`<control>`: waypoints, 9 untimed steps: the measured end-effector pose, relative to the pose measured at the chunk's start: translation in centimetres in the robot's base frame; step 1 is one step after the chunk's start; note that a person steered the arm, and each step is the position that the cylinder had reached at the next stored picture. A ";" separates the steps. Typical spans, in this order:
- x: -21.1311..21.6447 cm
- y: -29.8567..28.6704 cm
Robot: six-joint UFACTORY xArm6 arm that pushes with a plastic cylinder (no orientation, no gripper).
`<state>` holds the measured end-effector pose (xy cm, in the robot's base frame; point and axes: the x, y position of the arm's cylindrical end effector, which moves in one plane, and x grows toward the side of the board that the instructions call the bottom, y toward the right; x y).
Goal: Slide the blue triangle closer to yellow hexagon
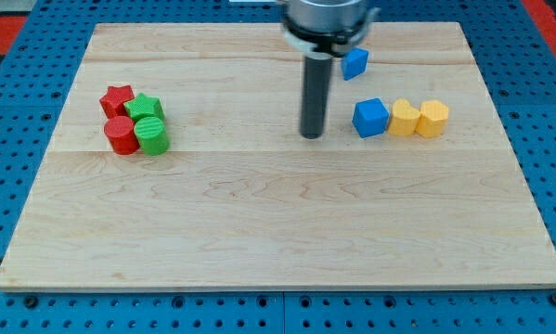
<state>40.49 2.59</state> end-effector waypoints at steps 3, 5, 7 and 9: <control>-11.5 -0.2; -19.1 7.8; -14.9 10.2; -12.8 6.5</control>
<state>27.65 9.07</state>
